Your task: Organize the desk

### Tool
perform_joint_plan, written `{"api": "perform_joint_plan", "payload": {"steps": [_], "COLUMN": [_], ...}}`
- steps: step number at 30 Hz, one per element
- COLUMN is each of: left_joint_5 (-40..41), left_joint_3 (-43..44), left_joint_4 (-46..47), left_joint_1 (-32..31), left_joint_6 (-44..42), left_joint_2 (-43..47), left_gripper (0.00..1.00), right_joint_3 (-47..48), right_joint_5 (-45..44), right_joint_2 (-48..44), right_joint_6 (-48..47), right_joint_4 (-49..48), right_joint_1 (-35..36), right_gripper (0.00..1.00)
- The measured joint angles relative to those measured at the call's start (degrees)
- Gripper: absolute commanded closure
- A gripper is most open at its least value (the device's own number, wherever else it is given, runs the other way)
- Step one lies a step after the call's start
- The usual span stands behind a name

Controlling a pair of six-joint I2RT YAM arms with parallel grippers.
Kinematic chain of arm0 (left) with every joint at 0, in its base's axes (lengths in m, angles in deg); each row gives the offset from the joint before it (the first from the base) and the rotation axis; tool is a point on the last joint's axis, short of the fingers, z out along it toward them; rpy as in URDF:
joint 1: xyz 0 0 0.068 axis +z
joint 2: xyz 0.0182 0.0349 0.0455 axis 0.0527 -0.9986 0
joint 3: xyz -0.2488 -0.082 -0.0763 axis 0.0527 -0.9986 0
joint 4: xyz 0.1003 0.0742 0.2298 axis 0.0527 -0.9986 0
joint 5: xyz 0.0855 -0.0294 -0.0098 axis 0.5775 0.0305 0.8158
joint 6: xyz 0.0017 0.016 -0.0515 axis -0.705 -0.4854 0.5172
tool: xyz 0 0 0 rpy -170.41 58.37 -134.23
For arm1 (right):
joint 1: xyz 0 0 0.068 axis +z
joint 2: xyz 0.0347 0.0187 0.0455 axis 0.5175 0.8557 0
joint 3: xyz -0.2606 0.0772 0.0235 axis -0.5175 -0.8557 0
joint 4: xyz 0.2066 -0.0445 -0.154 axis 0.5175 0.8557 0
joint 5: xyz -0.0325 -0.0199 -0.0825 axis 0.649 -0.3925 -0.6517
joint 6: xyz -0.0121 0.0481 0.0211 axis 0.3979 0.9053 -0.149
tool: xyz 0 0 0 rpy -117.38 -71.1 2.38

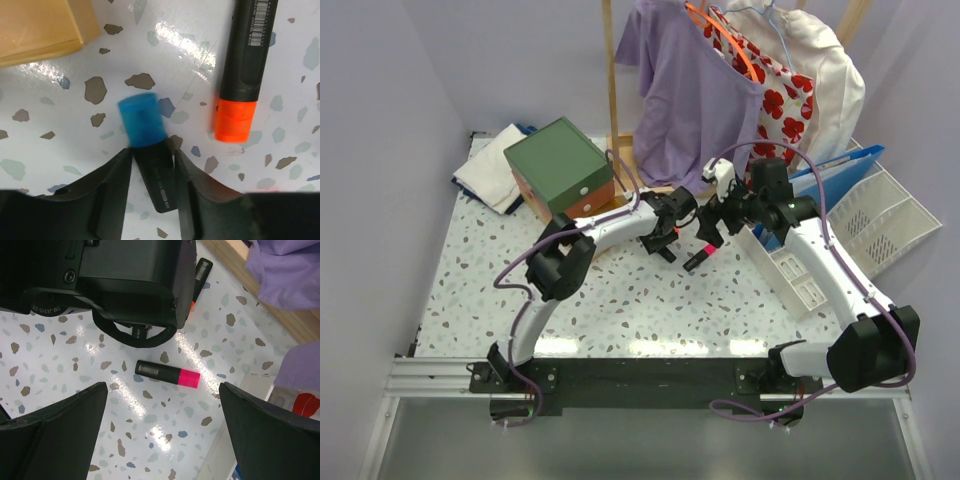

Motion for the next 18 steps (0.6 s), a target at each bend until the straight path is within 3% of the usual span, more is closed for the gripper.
{"api": "perform_joint_plan", "payload": {"steps": [4, 10, 18], "left_joint_5": [0.11, 0.31, -1.44], "left_joint_3": [-3.98, -15.15, -32.61], "left_joint_4": [2.54, 7.65, 18.88], "left_joint_1": [0.00, 0.00, 0.07], "left_joint_6": [-2.45, -7.54, -27.17], "left_joint_2": [2.19, 9.16, 27.41], "left_gripper": [0.81, 1.00, 1.00], "right_joint_3": [-0.07, -0.11, -0.33], "right_joint_5": [0.00, 0.02, 0.04], "right_joint_2": [0.00, 0.00, 0.00], "right_joint_6": [0.00, 0.00, 0.00], "right_joint_4": [-0.17, -0.31, -0.39], "right_joint_1": [-0.04, -0.26, -0.63], "right_gripper": [0.01, 0.01, 0.01]}}
